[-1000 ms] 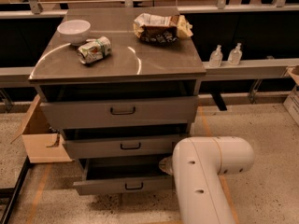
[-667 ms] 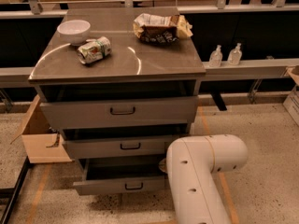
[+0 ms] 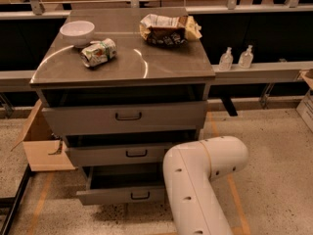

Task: Open bottom drawer

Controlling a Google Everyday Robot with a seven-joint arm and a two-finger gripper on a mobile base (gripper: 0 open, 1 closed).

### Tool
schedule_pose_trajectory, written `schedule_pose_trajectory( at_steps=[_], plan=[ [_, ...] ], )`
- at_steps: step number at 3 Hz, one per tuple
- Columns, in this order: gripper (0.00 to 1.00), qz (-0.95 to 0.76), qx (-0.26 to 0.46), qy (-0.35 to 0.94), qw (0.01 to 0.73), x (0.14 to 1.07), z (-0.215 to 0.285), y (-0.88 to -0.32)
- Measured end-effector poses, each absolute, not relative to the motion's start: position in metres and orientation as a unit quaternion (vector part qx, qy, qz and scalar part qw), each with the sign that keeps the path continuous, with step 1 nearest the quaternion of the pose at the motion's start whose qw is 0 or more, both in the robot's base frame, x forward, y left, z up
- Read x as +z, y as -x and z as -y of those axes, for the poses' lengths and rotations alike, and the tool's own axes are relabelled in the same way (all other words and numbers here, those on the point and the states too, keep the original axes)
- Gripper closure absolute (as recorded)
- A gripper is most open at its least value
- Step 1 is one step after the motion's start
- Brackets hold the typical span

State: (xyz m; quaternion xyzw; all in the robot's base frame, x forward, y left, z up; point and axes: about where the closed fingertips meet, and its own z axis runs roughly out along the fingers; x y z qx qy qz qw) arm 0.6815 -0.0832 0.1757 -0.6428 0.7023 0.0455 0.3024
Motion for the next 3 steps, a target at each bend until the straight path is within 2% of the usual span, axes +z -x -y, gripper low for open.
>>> schedule_pose_trajectory(
  at_steps=[3],
  plan=[
    [1.00, -0.693, 0.137, 0.664, 0.246, 0.183, 0.068, -0.614]
  ],
)
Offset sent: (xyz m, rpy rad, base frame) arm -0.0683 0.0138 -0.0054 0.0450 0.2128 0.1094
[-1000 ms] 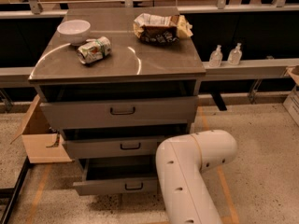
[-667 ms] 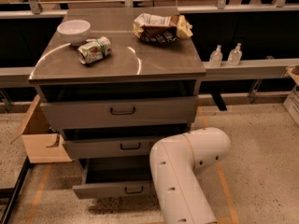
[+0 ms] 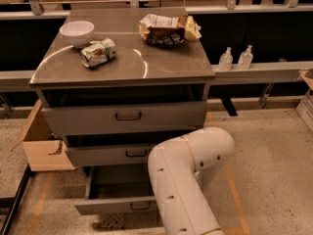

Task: Open bottom drawer

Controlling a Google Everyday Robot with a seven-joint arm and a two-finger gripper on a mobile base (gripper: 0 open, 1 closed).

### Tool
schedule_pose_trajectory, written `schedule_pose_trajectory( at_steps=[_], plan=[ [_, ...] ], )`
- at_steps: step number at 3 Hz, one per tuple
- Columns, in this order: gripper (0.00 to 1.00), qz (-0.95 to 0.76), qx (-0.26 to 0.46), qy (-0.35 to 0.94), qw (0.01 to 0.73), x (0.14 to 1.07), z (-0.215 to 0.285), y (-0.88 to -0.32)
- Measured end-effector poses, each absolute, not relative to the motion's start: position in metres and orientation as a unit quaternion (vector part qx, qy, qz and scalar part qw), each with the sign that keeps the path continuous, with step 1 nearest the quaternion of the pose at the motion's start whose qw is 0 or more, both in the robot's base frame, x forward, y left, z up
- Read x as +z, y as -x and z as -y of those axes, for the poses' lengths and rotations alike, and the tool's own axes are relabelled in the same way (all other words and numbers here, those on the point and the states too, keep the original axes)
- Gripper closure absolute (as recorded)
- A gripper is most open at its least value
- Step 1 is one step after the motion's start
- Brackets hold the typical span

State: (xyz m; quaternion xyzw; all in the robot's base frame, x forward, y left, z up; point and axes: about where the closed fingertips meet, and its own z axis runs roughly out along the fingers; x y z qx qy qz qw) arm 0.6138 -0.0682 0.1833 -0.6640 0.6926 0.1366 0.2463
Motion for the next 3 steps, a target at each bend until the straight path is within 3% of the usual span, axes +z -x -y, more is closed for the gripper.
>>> schedule_pose_trajectory(
  at_steps=[3],
  plan=[
    [1.00, -0.656, 0.105, 0.698, 0.266, 0.195, 0.057, -0.632]
  ],
)
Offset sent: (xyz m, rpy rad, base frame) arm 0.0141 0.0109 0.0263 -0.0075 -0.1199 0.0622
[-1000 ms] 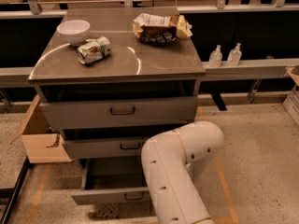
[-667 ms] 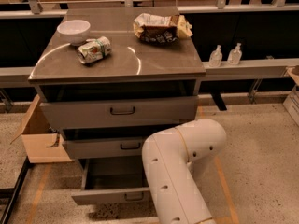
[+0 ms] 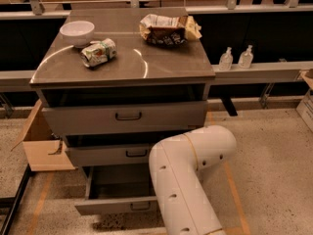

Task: Open bottom drawer

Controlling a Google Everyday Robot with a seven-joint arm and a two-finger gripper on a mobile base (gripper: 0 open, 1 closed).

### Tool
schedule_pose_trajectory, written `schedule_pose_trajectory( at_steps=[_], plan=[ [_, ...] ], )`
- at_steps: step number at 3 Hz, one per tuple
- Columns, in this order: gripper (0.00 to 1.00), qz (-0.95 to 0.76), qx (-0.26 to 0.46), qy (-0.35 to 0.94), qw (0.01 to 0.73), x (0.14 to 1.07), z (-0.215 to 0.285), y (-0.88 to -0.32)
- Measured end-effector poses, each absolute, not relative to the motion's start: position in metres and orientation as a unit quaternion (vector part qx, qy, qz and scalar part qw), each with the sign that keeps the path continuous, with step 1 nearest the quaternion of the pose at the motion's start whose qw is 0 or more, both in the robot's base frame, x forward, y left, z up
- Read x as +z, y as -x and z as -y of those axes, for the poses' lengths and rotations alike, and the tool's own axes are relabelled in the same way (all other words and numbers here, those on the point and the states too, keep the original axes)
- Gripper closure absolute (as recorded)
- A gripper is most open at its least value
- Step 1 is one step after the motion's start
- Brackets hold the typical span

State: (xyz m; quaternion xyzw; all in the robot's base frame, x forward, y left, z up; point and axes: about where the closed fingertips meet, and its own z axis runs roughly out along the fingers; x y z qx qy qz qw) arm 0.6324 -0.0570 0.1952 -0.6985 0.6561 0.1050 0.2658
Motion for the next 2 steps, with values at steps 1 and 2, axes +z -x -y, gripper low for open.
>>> schedule_pose_trajectory(
  at_steps=[1, 2],
  plan=[
    [1.00, -0.649, 0.088, 0.709, 0.260, 0.181, 0.059, -0.646],
    [1.00, -0.643, 0.082, 0.721, 0.244, 0.165, 0.059, -0.653]
  ],
)
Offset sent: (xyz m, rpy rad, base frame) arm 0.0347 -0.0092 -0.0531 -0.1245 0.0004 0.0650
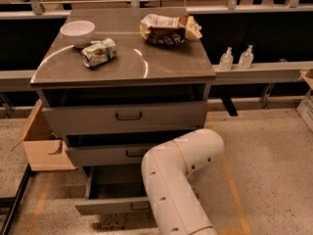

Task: Open bottom drawer

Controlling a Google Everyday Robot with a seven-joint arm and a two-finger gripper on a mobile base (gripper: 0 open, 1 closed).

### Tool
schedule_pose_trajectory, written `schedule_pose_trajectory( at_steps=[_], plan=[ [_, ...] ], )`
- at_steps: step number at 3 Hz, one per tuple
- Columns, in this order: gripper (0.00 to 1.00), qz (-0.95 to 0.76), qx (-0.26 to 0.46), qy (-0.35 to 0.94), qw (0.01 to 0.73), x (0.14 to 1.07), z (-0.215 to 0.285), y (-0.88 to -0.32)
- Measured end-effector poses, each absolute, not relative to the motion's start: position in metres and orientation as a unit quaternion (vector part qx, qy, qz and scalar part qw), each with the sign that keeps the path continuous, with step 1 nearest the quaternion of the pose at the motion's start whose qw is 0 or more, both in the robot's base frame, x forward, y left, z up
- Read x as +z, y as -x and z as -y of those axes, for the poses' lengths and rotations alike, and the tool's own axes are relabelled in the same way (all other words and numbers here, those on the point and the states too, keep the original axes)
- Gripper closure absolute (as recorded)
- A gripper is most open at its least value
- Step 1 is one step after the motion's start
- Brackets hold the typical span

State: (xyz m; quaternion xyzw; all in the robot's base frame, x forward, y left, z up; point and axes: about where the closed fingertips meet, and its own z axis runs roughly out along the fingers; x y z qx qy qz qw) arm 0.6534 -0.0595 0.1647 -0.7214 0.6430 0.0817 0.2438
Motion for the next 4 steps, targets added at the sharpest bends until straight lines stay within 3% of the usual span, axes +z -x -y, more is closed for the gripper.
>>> schedule_pose_trajectory(
  at_steps=[4],
  plan=[
    [1.00, -0.630, 0.169, 0.744, 0.145, 0.136, 0.063, -0.608]
  ],
)
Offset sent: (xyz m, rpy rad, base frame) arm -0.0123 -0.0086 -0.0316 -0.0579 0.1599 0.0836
